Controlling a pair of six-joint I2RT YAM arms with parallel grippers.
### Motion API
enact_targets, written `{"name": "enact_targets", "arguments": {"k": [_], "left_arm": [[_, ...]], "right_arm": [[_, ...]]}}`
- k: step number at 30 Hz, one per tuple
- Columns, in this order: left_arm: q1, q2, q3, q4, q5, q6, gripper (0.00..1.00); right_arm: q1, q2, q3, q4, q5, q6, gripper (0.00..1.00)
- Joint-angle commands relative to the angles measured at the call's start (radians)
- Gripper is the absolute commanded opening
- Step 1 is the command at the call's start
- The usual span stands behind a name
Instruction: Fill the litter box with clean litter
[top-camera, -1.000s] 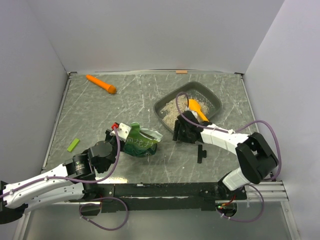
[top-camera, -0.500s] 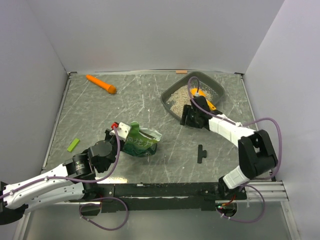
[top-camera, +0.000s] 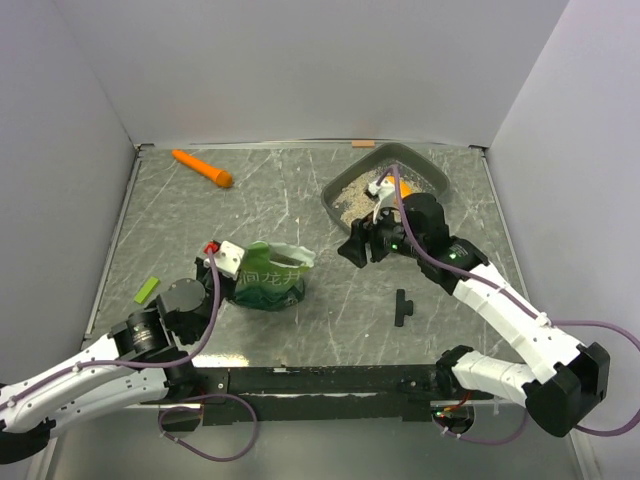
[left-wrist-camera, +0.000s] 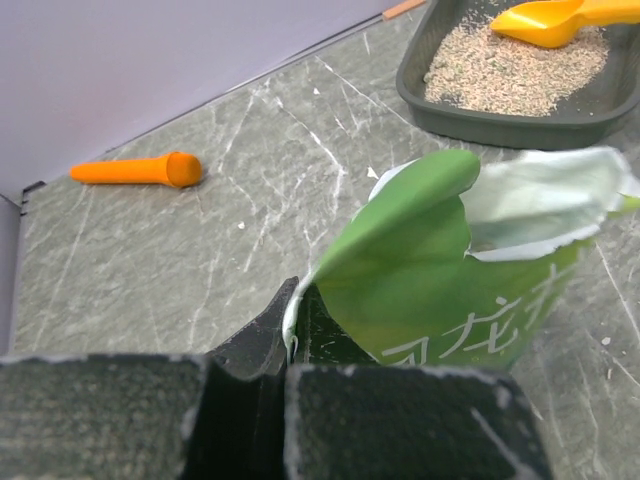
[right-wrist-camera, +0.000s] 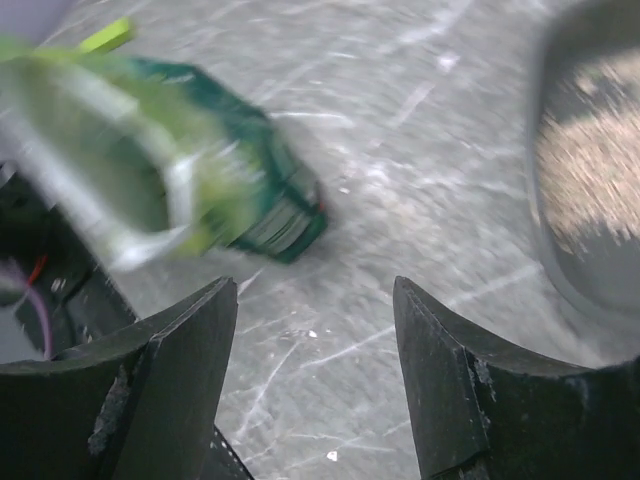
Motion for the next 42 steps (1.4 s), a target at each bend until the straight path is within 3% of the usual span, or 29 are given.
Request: {"name": "enact_targets", "arguments": {"k": [1, 6, 16, 27, 35, 42], "left_arm": [[0.016, -0.026, 0.107, 0.047, -0.023, 0.047, 0.01], [0.014, -0.005, 0.168, 0.051, 0.025, 0.067, 0.01], [0.014, 0.008, 0.174, 0.050, 0.026, 0.102, 0.01], [0.016, -0.028, 0.159, 0.007, 0.017, 0.062, 0.01], [0.016, -0.038, 0.156, -0.005, 0.019, 0.052, 0.01], [0.014, -0.041, 0.142, 0.005, 0.019, 0.046, 0.01]], "right_arm": [[0.028, -0.010, 0.032, -0.028, -0.107, -0.148, 0.71], [0.053, -0.014, 0.000, 0.020, -0.144, -0.187, 0.71], [0.054, 0.018, -0.187, 0.428, -0.414, -0.297, 0.78], [0.053, 0.249, -0.083, 0.551, -0.650, -0.337, 0.81], [0.051, 0.344, -0.049, 0.720, -0.719, -0.256, 0.80], [0.056, 0.421, -0.058, 0.952, -0.787, -0.065, 0.80]]}}
